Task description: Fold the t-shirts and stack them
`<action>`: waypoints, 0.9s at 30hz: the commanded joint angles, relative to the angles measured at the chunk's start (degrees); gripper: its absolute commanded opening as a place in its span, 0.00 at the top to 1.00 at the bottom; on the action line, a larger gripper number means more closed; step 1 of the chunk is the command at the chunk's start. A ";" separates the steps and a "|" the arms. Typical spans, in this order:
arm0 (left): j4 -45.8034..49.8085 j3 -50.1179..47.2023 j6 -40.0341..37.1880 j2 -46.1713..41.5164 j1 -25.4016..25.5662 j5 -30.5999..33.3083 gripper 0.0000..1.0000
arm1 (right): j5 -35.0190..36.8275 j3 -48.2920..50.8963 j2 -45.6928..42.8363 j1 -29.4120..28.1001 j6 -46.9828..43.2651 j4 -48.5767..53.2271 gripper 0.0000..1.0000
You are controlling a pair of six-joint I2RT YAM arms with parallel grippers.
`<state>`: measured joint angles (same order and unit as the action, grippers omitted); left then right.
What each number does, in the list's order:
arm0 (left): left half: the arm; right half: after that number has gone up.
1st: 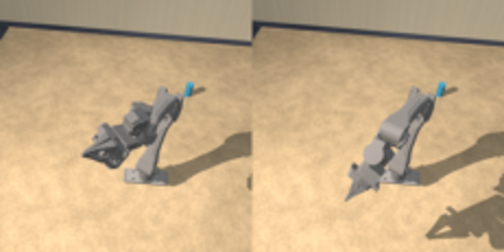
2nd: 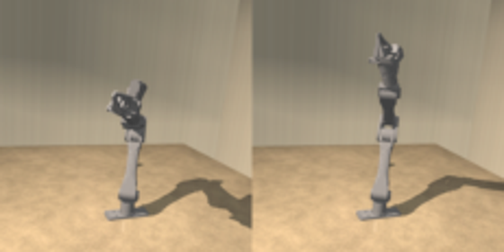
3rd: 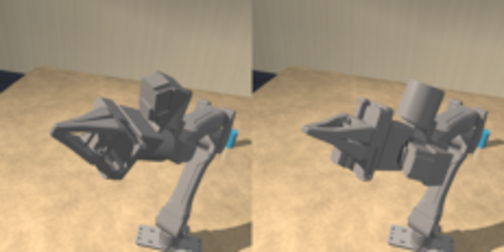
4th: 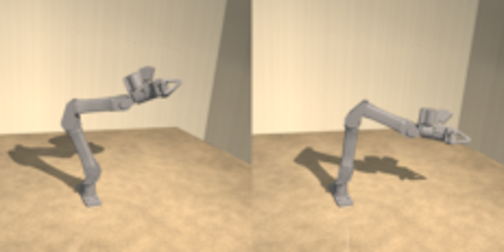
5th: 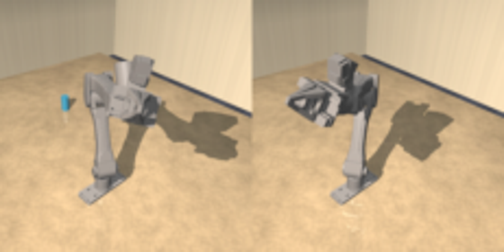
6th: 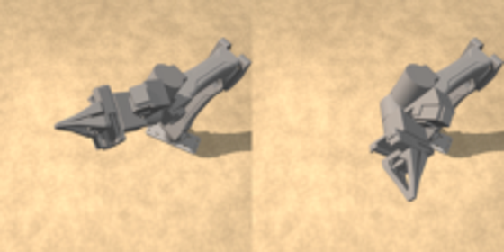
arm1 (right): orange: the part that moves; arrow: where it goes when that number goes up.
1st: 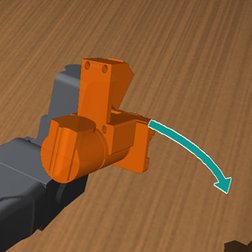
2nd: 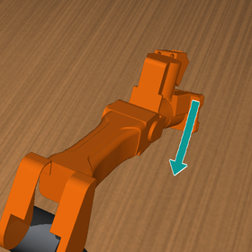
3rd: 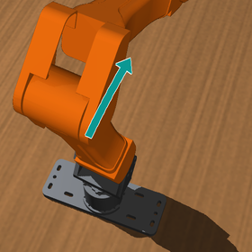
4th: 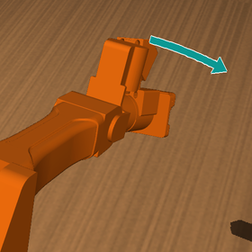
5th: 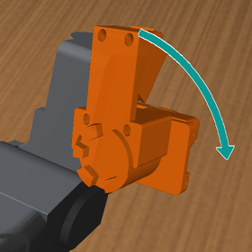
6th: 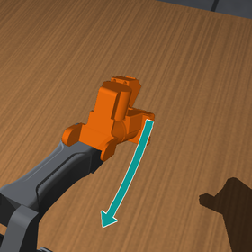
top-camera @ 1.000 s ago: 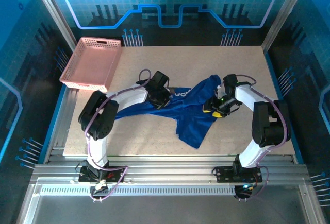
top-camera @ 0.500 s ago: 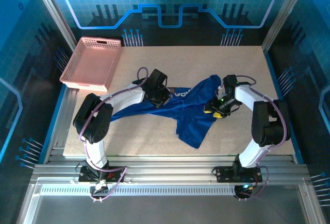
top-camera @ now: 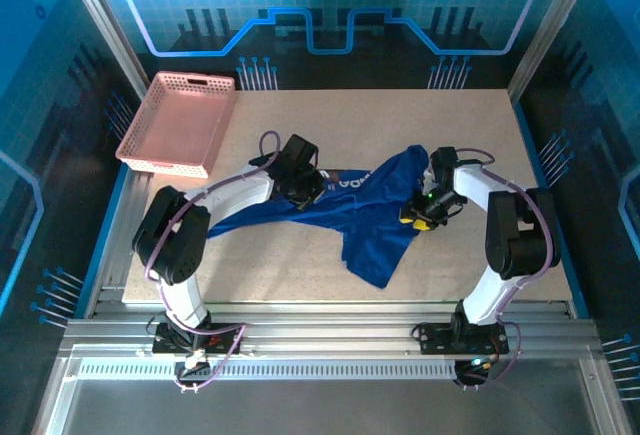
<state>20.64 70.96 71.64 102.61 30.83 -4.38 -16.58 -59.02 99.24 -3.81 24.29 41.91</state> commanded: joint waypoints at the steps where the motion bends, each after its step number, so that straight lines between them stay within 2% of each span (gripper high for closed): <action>1: 0.41 -0.56 -1.92 -2.52 -0.52 -1.33 1.00 | 1.97 -2.07 1.28 0.20 0.75 -0.23 0.66; 7: 1.38 -0.47 -3.19 -4.13 -0.92 -1.45 1.00 | 1.38 -4.00 1.40 1.00 1.64 -0.70 0.92; 10: 2.56 -0.61 -4.27 -5.81 -1.53 -1.20 1.00 | 1.02 -5.66 -0.23 1.00 1.06 1.52 0.97; 20: 5.04 -5.34 -6.69 -16.84 -7.72 -2.12 1.00 | -1.42 -9.09 -9.81 4.10 -0.50 8.93 0.99; 27: 7.96 -6.28 -10.97 -28.21 -16.48 -3.17 1.00 | -3.76 -16.37 -16.16 9.19 -1.40 13.26 1.00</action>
<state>26.06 64.75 64.34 79.18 17.12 -6.20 -17.76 -71.46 86.00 3.01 23.94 51.68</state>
